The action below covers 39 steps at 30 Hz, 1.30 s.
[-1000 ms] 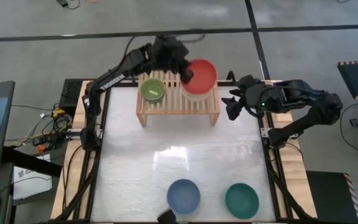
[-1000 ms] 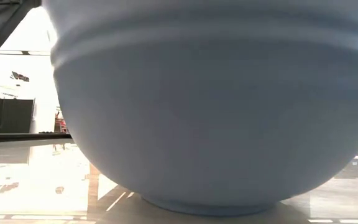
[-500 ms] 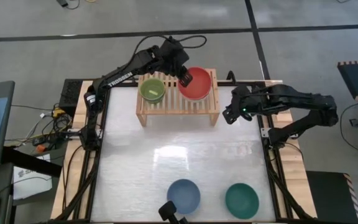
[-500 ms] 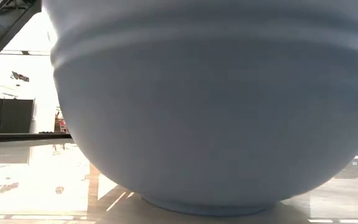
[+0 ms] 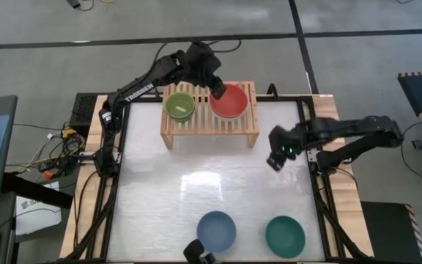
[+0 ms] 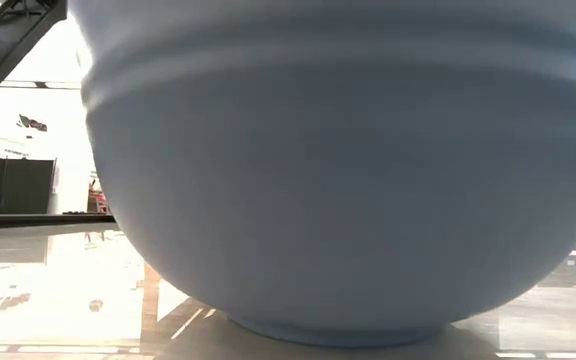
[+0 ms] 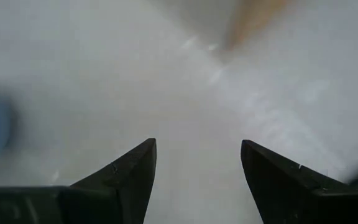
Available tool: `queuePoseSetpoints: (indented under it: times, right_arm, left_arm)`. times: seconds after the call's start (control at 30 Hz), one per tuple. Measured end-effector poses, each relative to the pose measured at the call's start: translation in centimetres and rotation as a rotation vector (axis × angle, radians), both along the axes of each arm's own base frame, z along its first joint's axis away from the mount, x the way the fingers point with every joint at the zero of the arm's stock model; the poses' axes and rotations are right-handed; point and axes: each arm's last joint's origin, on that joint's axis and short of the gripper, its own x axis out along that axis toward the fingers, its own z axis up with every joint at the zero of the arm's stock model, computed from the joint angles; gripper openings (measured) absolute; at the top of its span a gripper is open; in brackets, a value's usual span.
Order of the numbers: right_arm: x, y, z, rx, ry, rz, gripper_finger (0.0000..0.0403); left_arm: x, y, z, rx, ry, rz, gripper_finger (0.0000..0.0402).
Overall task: Place and stack bowls onto a shelf
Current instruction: Stack the orange bowl on top of the white bowl, then stack the green bowl on top of the orange bowl
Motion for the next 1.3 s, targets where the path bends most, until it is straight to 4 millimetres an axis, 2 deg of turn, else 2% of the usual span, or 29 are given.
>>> queuePoseSetpoints:
  times: [0.1,0.2,0.33,0.47,0.63,0.77,0.9,1.07,1.2,1.3]
  right_arm:
    - [0.0,2.0,-1.7,0.082,-0.014,0.139,0.0260]
    - [-0.1,4.3,-3.0,0.124,-0.020,0.263,0.0260]
    - [-0.6,8.1,-4.1,0.173,-0.011,0.436,0.0260]
    - [-1.0,12.0,-5.0,0.195,-0.012,0.574,0.0260]
    - [-0.9,15.4,-7.4,0.192,0.079,0.583,0.0260]
    - [-0.4,17.1,-9.6,0.179,0.151,0.529,0.0259]
    - [0.1,18.1,-11.2,0.162,0.191,0.501,0.0253]
    - [0.5,18.8,-13.1,0.135,0.248,0.463,0.0195]
    - [0.5,19.1,-13.5,0.146,0.257,0.379,0.0101]
    - [0.2,18.9,-12.8,0.163,0.220,0.255,0.0026]
  left_arm:
    - [-0.6,-0.7,2.2,0.011,-0.048,-0.004,0.0187]
    - [-1.2,-2.4,3.6,0.011,-0.091,-0.018,0.0208]
    - [-1.7,-6.4,5.1,0.033,-0.072,-0.062,0.0211]
    - [-0.6,-11.1,4.7,0.082,0.007,-0.143,0.0208]
    - [0.6,-16.2,4.9,0.118,-0.016,-0.282,0.0206]
    - [0.8,-19.0,5.0,0.133,-0.017,-0.336,0.0206]
    - [0.8,-21.0,4.7,0.137,0.008,-0.378,0.0206]
    - [1.7,-22.9,2.8,0.186,0.048,-0.348,0.0206]
    - [2.9,-25.0,0.6,0.192,0.040,-0.397,0.0206]
    - [3.5,-26.1,-0.7,0.171,0.031,-0.443,0.0206]
